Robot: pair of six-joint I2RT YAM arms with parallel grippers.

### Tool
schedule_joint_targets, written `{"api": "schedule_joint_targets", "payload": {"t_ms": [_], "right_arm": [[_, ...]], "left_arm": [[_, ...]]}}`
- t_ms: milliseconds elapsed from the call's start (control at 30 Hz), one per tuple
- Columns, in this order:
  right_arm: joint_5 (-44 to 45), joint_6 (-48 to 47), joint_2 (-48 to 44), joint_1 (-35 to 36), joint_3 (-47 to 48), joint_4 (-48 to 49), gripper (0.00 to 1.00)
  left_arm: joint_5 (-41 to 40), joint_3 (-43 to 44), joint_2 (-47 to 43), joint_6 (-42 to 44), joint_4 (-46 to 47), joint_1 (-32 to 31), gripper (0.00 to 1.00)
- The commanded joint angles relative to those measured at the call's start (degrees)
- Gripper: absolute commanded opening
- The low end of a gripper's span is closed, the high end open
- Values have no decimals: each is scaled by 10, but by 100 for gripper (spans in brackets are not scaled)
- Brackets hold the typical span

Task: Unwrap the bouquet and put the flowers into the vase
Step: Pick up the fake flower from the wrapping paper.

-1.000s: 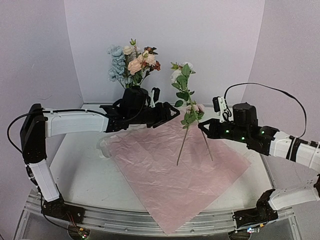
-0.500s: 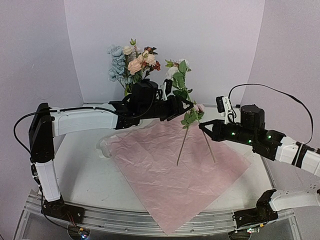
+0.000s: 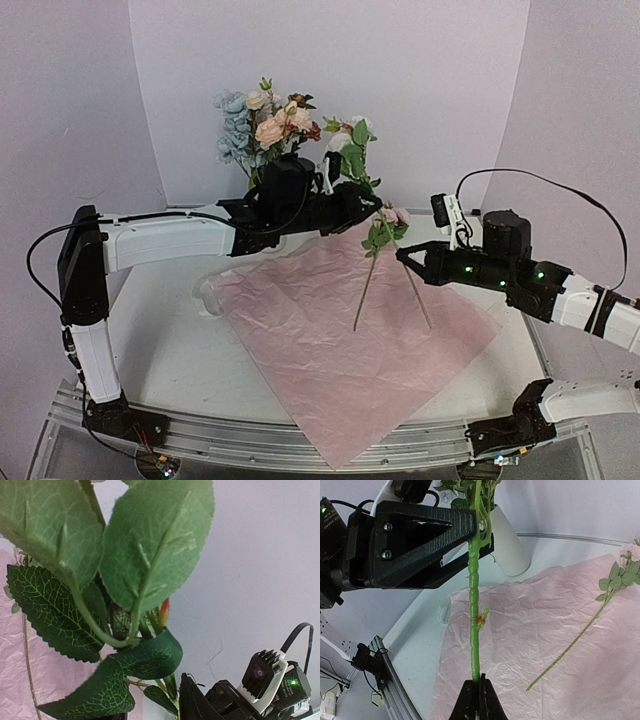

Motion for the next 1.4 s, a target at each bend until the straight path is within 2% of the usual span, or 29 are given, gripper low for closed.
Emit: {"api": "schedule_joint_targets", "payload": {"t_ms": [0,100,233,533,567,633,800,867,1033,1367], "right_arm": [[-17,-6,-9,0,0,36,0],[-25,-9,-5,0,3,36,0],[-29,-9,-2,0,4,38,0],[-43,-13,6,0,8,39,1],[-46,-14,8,0,8,39,4],[-46,-14,10,0,5,39,18],[-39,-17,15,0,9,38,45],[-37,-18,14,0,9,38,51],[-38,-26,18,0,21,32,55],[-22,-39,18,0,27,29,55]], "left_arm": [[-18,20,-23,4,28,-1,33],[-35,11,-33,10,30,0,30],[-42,6,-41,13,31,0,12],[-44,4,-43,21,32,0,7],[-43,4,-42,25,32,0,4],[-38,5,-41,36,32,0,0],[-15,2,-44,82,31,0,0],[5,1,-45,103,29,0,0],[40,-5,-61,168,0,0,0],[-106,-43,-136,313,-67,0,0]]}}
